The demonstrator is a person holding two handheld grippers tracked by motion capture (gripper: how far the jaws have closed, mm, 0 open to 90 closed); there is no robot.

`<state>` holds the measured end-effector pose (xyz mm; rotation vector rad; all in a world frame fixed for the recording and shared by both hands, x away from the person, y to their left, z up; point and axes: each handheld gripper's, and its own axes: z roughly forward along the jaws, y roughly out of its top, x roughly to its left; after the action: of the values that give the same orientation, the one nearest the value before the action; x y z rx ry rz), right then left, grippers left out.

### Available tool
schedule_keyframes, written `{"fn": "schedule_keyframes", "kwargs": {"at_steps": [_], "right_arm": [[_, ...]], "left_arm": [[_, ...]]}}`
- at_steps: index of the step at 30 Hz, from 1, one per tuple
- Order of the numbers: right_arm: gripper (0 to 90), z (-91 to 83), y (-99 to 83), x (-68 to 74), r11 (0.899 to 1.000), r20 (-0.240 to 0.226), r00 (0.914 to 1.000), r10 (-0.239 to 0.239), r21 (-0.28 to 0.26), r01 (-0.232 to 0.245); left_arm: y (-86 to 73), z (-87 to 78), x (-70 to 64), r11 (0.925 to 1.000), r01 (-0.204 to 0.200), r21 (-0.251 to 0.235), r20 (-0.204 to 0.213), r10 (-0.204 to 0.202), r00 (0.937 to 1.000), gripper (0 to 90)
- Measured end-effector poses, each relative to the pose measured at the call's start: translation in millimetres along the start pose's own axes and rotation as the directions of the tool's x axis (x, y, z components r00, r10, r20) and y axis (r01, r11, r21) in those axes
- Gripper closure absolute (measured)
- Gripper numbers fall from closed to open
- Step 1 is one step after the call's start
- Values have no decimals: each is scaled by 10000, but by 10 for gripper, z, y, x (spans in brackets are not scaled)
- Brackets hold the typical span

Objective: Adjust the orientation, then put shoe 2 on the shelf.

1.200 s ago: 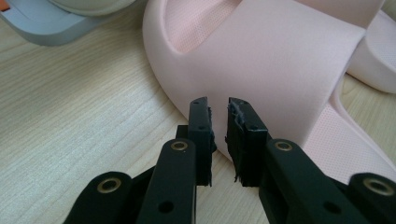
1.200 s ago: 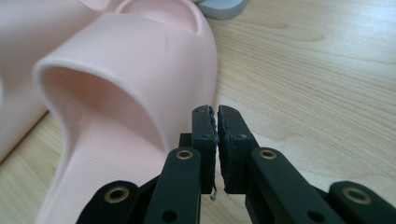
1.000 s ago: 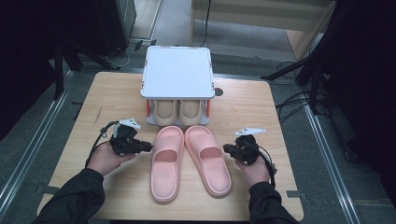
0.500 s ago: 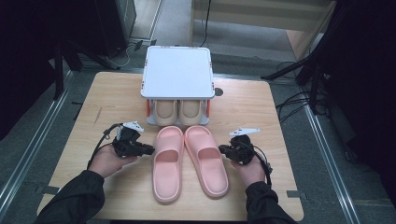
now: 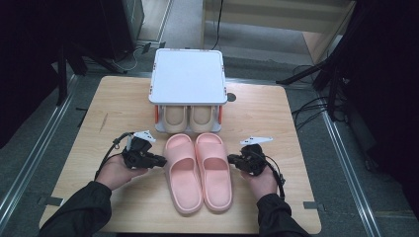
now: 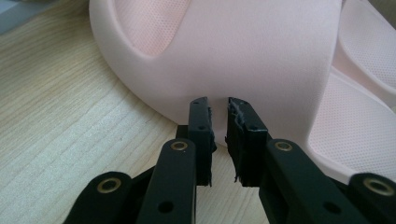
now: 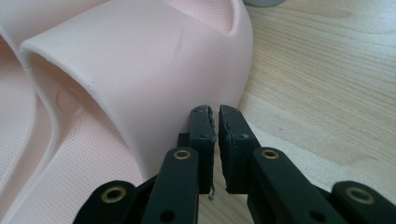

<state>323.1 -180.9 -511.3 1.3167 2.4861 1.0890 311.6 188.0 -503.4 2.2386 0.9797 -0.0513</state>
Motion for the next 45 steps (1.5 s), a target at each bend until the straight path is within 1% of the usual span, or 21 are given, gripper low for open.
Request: {"fn": "schedule_keyframes", "kwargs": {"at_steps": [3,5,6,7,10,11,13,14,15,18,21,22,27,31,34,37,39,41,42,43,45], "right_arm": [[830,-3,1,-11,10000,17,10000,-37,-81,37],[821,-38,13,-18,9996,-3,10000,26,-287,-26],[820,-64,18,-25,9988,-26,10000,18,-486,-20],[814,-83,23,-28,9983,-58,10000,48,-588,-51],[768,-170,40,-18,9948,-358,9992,170,-994,-205],[738,-210,47,-1,9926,-521,9985,195,-1190,-256],[729,-265,52,34,9896,-710,9974,154,-1419,-254],[730,-296,52,57,9888,-682,9977,62,-1482,-163],[731,-331,49,90,9875,-532,9986,33,-1575,-116],[703,-411,46,181,9816,-651,9979,-56,-1909,-70],[669,-438,27,259,9798,-928,9957,-34,-1995,-153],[661,-445,15,315,9792,-1085,9941,-83,-2024,-139],[664,-451,-2,446,9757,-1198,9922,-338,-2189,68],[649,-423,-30,543,9770,-1354,9899,-425,-2127,128],[632,-380,-49,623,9788,-1450,9878,-563,-2033,259],[631,-337,-47,730,9796,-1312,9876,-860,-1921,597],[622,-296,-54,784,9801,-1371,9871,-823,-1907,552],[601,-232,-74,836,9831,-1416,9875,-696,-1778,438],[590,-208,-79,852,9837,-1380,9878,-717,-1737,472],[579,-166,-84,887,9847,-1239,9891,-795,-1641,586],[566,-134,-84,924,9850,-1166,9895,-849,-1594,657]], "left_arm": [[8,-36,20,9995,193,-231,33,-192,9998,762],[10,-77,36,9989,285,-370,-27,-287,9996,750],[9,-93,45,9987,320,-403,-36,-321,9995,746],[6,-112,56,9979,398,-511,0,-398,9992,744],[0,-180,78,9958,544,-741,58,-542,9985,726],[-1,-201,81,9944,628,-855,97,-622,9980,713],[-2,-233,91,9922,762,-991,187,-747,9970,690],[-1,-247,97,9915,808,-1020,176,-794,9967,675],[-1,-255,102,9905,863,-1068,201,-846,9962,660],[-3,-271,116,9895,974,-1072,182,-960,9952,630],[1,-281,119,9888,1026,-1083,163,-1014,9947,611],[2,-284,119,9887,1021,-1097,120,-1014,9948,604],[11,-309,104,9878,954,-1233,46,-955,9954,583],[17,-327,91,9875,922,-1278,-26,-933,9956,567],[19,-339,94,9876,872,-1303,-54,-886,9961,552],[17,-347,103,9861,934,-1375,-75,-954,9954,535],[15,-352,108,9863,909,-1377,-75,-928,9957,528],[13,-359,104,9859,939,-1388,-99,-962,9953,522],[12,-366,102,9852,948,-1425,-96,-971,9952,520],[12,-372,103,9856,893,-1433,-139,-922,9956,519],[11,-381,103,9847,935,-1469,-112,-962,9953,517]]}}
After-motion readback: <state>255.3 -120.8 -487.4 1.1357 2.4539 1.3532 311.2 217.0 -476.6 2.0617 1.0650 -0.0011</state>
